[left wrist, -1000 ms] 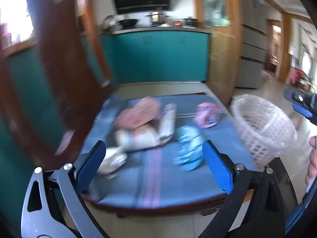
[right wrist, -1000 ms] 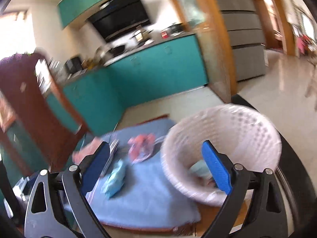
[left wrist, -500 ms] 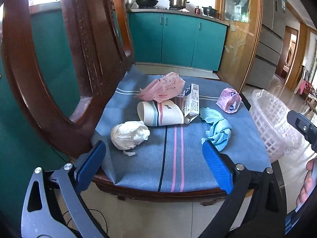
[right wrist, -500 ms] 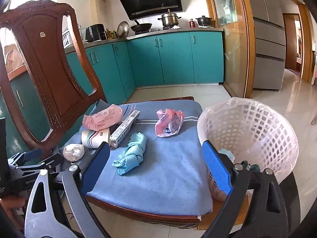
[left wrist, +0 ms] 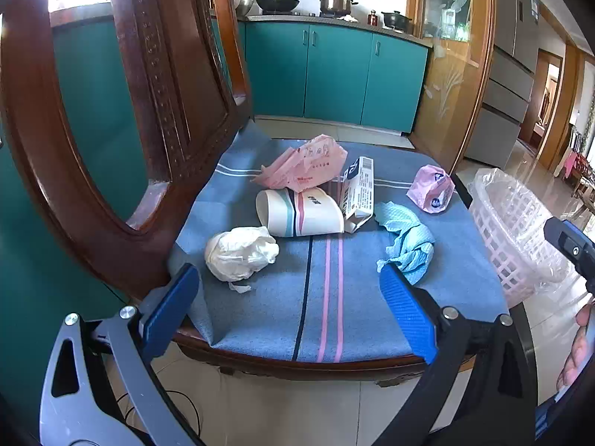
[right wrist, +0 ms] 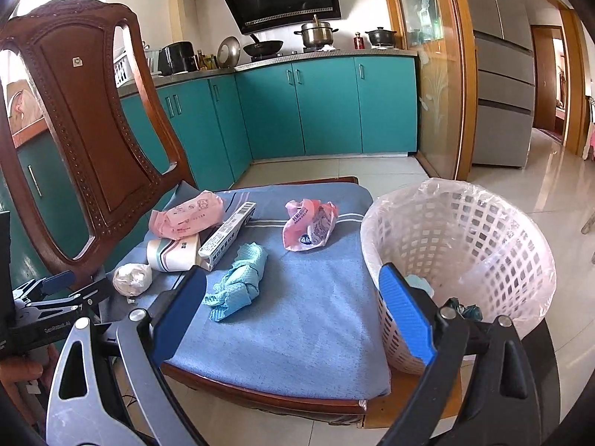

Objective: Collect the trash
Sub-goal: 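Move both open tools back above the chair seat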

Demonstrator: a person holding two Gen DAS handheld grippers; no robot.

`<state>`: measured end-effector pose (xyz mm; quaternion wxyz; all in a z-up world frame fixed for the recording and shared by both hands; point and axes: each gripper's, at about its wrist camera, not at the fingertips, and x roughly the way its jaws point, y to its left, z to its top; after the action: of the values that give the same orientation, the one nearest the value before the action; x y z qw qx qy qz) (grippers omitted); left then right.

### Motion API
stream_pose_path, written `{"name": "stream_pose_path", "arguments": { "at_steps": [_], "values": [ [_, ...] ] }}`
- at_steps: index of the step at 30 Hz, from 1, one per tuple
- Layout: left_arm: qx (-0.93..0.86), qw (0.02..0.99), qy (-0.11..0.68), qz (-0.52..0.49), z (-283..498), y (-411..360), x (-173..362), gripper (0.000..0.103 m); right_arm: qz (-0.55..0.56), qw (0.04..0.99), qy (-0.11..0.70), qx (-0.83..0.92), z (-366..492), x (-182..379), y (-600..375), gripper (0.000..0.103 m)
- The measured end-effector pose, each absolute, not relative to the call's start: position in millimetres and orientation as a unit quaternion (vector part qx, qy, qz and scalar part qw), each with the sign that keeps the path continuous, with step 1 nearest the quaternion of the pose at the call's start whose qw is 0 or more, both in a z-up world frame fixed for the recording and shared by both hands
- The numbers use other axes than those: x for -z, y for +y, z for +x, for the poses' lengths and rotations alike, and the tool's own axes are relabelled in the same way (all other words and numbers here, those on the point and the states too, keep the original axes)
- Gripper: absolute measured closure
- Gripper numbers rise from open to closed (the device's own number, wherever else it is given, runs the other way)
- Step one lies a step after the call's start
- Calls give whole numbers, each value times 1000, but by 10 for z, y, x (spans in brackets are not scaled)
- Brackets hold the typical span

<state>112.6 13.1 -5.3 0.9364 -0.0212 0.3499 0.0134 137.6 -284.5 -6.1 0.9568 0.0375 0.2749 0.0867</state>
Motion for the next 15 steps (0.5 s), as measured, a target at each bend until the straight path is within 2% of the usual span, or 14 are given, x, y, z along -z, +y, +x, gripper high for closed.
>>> {"name": "stream_pose_path", "arguments": {
  "at_steps": [15],
  "values": [
    [-31, 930, 367, -14, 1314, 197, 184, 6, 33, 949, 297, -96, 1456, 165, -2755, 11]
  ]
}}
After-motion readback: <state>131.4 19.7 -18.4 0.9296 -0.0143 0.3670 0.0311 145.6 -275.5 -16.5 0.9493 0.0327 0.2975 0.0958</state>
